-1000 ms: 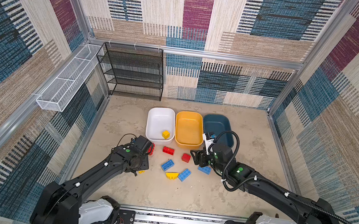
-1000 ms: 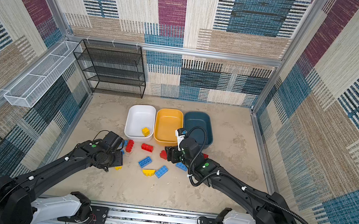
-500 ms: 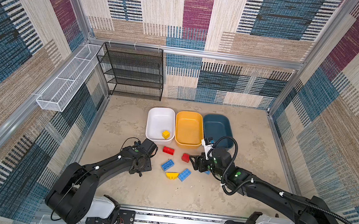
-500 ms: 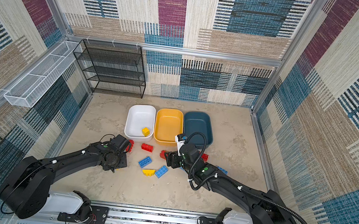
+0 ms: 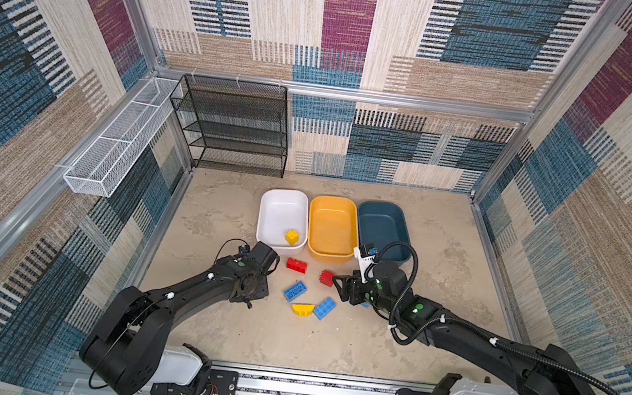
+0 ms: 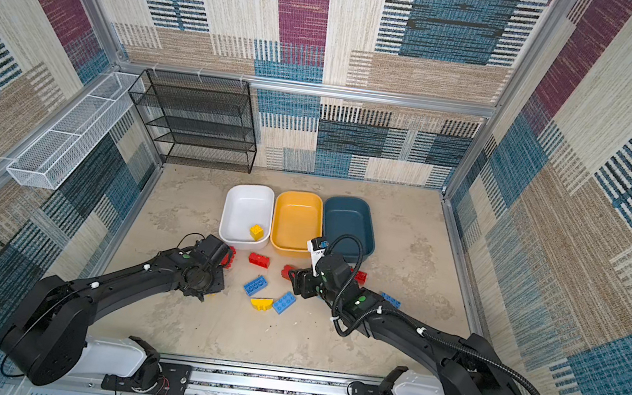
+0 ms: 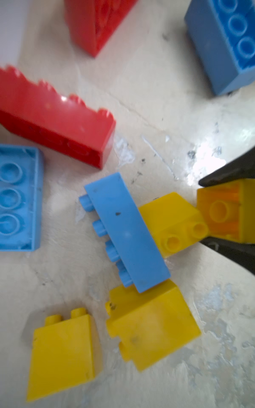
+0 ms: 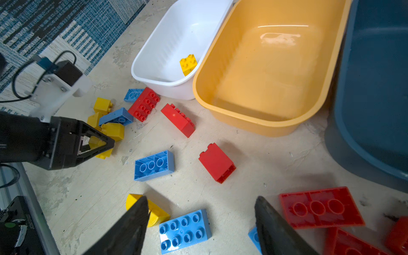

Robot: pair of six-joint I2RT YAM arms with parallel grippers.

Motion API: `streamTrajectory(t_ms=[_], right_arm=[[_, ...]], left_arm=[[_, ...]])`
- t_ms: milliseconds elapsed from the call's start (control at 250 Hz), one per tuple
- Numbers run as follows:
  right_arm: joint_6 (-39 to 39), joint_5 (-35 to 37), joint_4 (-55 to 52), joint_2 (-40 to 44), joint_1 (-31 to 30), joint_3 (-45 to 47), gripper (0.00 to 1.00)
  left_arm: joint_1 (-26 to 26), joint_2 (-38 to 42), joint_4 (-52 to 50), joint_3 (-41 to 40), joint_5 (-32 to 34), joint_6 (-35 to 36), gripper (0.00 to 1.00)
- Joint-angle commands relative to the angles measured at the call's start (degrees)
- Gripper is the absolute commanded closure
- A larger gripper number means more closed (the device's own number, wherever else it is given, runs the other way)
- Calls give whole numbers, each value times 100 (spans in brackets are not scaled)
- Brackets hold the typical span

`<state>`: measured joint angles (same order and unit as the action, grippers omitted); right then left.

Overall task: Sort the legos into containers by color
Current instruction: Pick up the lego from the middle-left of the table, then place the lego in the container.

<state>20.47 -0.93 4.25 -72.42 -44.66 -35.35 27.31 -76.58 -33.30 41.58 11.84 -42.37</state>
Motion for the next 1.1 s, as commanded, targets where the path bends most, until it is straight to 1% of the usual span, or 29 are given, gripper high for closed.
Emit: streamTrajectory(t_ms=[0,108,176,276,376,472,572,696,792,912,1096], right_arm=[[13,-258,212,-88,-7,4,23],[64,-335,280,-87,-7,23,23],[77,-338,304,-87,-7,31,22],[63,-330,296,-116,-7,12,22],[54,-342,244,-163,-7,-39,22],[30,-326,178,-188,-7,-114,22],[-40,-266,77,-243,-7,-257,22],[-183,-197,-26,-431,-7,-551,21],[-305,-76,-64,-626,6,-847,19],[-369,-109,-104,-955,93,-1266,19],[-421,-277,-107,-1375,206,-1720,19]], left_arm=[[20,273,-441,245,12,387,70],[28,696,-834,601,-18,683,71],[29,808,-1128,997,-19,923,73],[28,729,-1548,1704,29,1246,74],[29,535,-1654,2308,71,1516,74],[20,147,-1661,2809,100,1715,73],[11,-384,-1522,3240,-51,1849,73],[-24,-1108,-1374,3755,-213,1923,73],[-71,-1633,-1300,4105,-311,1938,74],[-183,-2161,-1198,4375,-428,1936,74],[-373,-2721,-1107,4627,-511,1917,75]])
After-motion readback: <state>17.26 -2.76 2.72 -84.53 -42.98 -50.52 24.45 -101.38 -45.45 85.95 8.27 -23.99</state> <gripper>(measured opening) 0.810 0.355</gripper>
